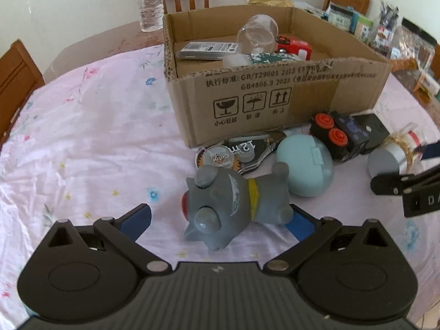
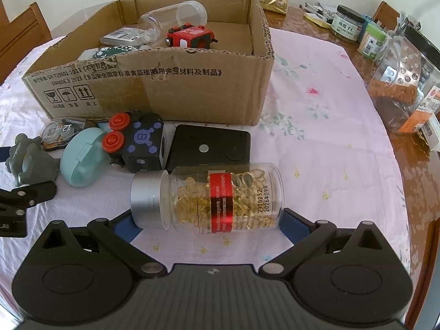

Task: Organize rigid objects
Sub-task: 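Close the left tool on the grey cat figure while the right tool grasps the capsule jar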

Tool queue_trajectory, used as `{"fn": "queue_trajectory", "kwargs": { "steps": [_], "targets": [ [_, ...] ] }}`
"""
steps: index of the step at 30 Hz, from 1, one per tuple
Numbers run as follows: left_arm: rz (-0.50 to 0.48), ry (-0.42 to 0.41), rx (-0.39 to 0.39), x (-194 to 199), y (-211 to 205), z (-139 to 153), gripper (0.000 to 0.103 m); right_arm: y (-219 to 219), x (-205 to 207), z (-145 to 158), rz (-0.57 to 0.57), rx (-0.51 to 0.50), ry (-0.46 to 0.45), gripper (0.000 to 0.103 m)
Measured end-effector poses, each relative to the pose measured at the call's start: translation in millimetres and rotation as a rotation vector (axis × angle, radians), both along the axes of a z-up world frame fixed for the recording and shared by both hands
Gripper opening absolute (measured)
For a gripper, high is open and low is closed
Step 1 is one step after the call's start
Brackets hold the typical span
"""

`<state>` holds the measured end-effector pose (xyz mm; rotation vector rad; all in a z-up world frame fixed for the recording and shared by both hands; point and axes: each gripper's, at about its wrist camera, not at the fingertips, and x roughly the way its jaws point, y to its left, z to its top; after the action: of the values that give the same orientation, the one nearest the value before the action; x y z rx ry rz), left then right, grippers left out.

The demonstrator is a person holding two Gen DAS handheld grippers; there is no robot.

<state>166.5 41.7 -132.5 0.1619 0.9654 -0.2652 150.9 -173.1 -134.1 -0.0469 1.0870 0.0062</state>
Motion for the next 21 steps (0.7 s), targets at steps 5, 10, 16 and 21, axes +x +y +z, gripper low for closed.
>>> {"fn": "queue_trajectory", "kwargs": {
  "steps": [5,10,16,21],
  "targets": [
    [0.017,-0.012,-0.023,-2.3,2.9,-1.3,0.102,0.2,-3.0,-0.2,0.006,0.001,-0.020,0.103],
    [-0.005,-0.020,-0.051,-4.8,0.4,4.9,0.080,-0.2,-5.6,-0.2,0.017,0.001,-0.036,0.103],
    [-0.008,-0.015,-0.072,-2.2,-1.8,8.0,0.073,-0.4,-4.6,0.8,0.020,0.000,-0.029,0.103],
    [-0.011,-0.012,-0.069,-1.8,-1.8,8.0,0.073,2.9,-4.9,7.7,0.030,-0.001,-0.051,0.103]
  ]
}}
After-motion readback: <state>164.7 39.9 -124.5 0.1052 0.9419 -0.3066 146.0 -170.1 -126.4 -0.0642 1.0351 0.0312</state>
